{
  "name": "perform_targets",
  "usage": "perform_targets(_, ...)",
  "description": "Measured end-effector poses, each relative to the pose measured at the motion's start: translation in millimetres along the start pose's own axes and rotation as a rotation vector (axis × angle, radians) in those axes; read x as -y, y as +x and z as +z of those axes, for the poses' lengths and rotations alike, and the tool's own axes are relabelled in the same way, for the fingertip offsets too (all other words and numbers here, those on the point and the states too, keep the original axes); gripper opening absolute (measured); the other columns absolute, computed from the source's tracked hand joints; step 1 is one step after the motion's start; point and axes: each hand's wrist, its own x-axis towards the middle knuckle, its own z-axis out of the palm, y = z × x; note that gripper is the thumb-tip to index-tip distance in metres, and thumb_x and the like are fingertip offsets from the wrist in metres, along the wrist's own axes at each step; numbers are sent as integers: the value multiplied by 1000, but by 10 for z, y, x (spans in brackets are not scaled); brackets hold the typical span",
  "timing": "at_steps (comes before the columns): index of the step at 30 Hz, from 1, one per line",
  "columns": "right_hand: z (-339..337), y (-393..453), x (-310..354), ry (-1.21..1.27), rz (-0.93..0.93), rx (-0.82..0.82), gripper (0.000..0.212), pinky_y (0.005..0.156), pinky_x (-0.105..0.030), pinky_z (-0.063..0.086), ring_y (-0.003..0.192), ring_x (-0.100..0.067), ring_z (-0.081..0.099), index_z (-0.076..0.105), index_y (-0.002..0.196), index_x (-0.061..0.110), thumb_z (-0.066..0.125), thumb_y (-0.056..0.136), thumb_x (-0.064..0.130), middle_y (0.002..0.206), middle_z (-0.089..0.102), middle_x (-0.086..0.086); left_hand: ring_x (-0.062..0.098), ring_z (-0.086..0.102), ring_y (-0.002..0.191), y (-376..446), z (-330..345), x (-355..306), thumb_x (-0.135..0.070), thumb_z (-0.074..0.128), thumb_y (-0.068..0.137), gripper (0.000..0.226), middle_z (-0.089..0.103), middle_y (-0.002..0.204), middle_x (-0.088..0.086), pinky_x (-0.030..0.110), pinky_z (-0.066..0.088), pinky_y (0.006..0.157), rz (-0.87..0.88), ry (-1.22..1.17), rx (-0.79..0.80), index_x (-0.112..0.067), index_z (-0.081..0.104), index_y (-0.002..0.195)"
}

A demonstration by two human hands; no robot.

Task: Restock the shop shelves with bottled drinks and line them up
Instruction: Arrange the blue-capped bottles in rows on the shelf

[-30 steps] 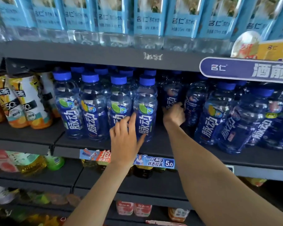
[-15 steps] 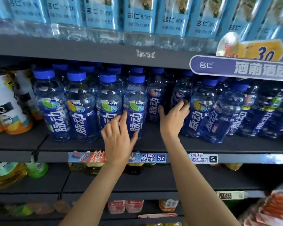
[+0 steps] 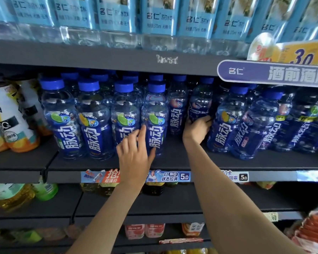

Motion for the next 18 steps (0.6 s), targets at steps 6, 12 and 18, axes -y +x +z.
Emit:
perform_targets(6, -138, -295, -152, -67, -107, 0, 56, 88, -42, 43, 122, -34, 42, 31, 132, 0, 57, 91, 27, 134, 38, -18, 23, 39, 94, 2, -8, -5, -32, 79, 66, 75, 59, 103, 15, 40, 49, 72, -18, -15, -1, -7, 43, 126)
perform_targets(12, -468, -394, -299, 70, -312, 239, 59, 82, -28, 41, 110, -26, 55, 40, 132, 4, 67, 85, 27, 125, 54, -9, 24, 39, 96, -3, -62, -50, -29, 78, 67, 72, 56, 107, 16, 42, 49, 74, -60, -66, 75, -5, 44, 126)
perform_targets(18, -705, -200, -318, 250, -200, 692, 92, 104, -46, 40, 127, -27, 43, 24, 144, 12, 79, 72, 23, 136, 45, -11, 35, 55, 98, 54, -200, -254, -28, 77, 71, 68, 55, 113, 19, 43, 47, 77, -245, -170, 173, -2, 48, 126)
